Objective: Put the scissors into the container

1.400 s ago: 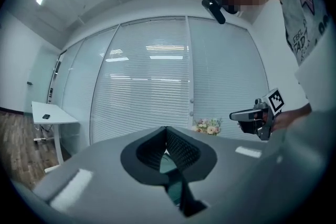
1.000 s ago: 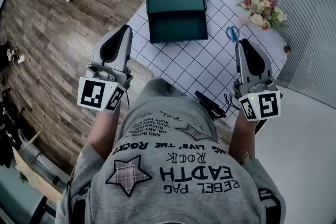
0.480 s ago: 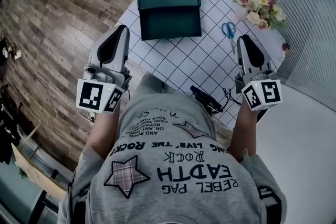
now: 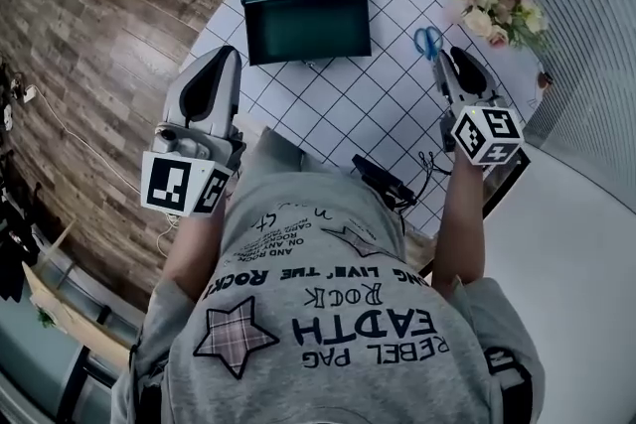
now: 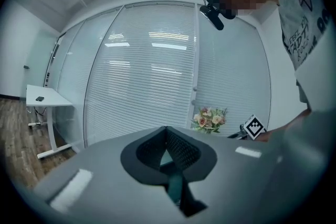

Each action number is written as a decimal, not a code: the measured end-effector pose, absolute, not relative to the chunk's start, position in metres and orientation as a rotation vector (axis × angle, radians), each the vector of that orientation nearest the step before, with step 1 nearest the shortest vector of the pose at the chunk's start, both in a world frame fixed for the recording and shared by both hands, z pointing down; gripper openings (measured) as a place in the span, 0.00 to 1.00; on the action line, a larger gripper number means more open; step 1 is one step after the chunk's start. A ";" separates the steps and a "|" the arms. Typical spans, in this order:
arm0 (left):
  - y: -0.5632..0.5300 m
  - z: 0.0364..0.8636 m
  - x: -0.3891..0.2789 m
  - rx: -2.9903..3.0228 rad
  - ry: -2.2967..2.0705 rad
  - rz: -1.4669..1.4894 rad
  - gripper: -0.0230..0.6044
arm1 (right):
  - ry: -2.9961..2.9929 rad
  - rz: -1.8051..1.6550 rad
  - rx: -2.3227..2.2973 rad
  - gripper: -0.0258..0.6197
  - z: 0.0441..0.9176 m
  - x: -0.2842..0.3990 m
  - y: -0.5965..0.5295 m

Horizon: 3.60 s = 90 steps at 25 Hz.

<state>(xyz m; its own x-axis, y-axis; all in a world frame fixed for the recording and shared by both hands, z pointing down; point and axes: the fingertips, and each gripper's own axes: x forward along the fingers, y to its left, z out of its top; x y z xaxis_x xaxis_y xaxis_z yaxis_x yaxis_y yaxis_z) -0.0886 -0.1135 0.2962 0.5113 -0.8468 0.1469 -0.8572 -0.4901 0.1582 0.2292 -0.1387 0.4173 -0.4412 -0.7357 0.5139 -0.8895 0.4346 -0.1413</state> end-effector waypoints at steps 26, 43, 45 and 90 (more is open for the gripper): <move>-0.110 0.320 -0.070 2.481 -1.460 0.163 0.05 | -2.028 0.641 1.144 0.25 0.562 0.251 -0.178; -0.107 0.322 -0.077 2.466 -1.486 0.173 0.05 | -1.946 0.640 1.171 0.18 0.567 0.254 -0.180; -0.108 0.322 -0.078 2.465 -1.489 0.170 0.05 | -1.945 0.638 1.172 0.18 0.566 0.253 -0.180; -0.092 0.286 -0.087 2.549 -1.503 0.058 0.05 | -2.169 0.444 1.379 0.17 0.452 0.237 -0.163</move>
<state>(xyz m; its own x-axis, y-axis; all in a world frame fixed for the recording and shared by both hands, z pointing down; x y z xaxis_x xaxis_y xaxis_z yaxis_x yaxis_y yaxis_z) -0.0875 -0.0923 0.2862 0.4877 -0.8639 0.1254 -0.8711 -0.4721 0.1357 0.2370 -0.1630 0.4524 -0.3406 -0.7317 0.5905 -0.9049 0.4256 0.0055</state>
